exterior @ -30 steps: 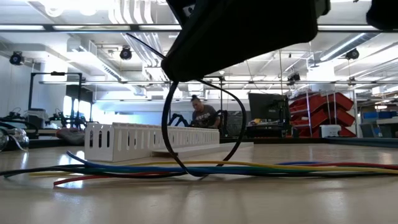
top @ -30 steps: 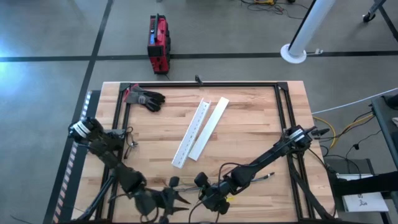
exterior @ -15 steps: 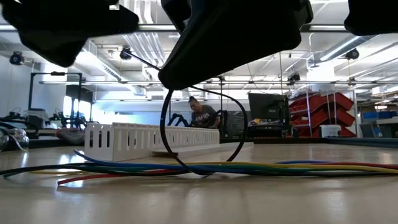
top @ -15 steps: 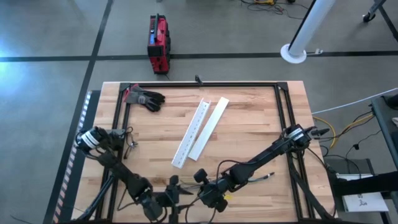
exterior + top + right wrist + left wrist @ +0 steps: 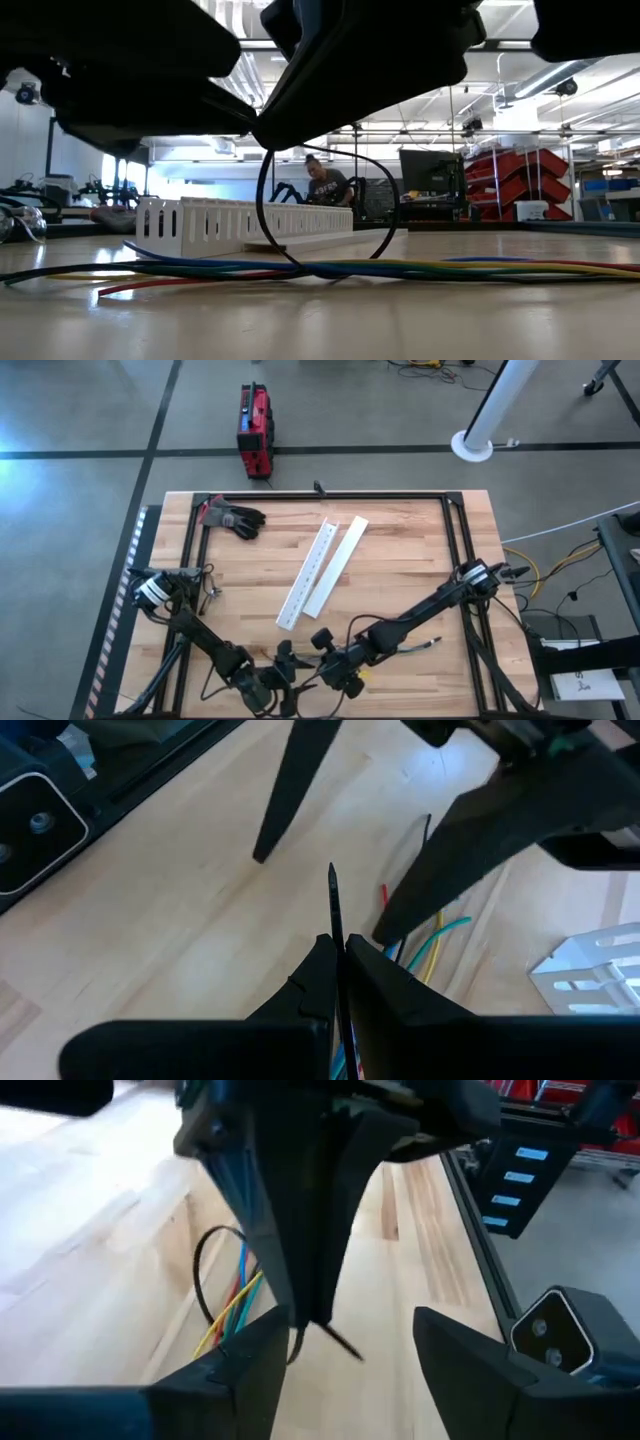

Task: Ziptie cables
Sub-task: Wrap the cable wires with the black zip tie

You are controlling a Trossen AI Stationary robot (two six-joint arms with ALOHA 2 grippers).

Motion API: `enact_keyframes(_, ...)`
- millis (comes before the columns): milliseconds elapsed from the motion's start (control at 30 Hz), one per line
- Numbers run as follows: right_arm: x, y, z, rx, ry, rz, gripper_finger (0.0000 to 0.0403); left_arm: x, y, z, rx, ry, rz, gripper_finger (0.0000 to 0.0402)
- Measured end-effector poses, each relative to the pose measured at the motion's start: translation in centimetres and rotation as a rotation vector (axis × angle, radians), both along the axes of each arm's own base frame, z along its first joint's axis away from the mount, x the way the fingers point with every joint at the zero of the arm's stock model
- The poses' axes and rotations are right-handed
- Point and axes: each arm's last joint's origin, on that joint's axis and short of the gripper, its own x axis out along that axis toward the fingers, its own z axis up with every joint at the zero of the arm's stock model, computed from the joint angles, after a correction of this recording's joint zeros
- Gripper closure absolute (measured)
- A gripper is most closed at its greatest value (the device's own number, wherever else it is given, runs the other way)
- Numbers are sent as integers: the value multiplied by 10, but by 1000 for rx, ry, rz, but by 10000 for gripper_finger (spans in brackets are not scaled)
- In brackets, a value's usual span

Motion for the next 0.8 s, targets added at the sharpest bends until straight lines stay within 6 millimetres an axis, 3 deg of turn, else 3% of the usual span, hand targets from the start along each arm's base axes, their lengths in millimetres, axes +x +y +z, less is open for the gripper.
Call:
enact_keyframes(567,1,-2,0,-1,0,-6,396,10,-2,9,75,166,88,329)
enact_keyframes(800,1,-2,0,-1,0,-6,396,10,0,8,72,177,100,349)
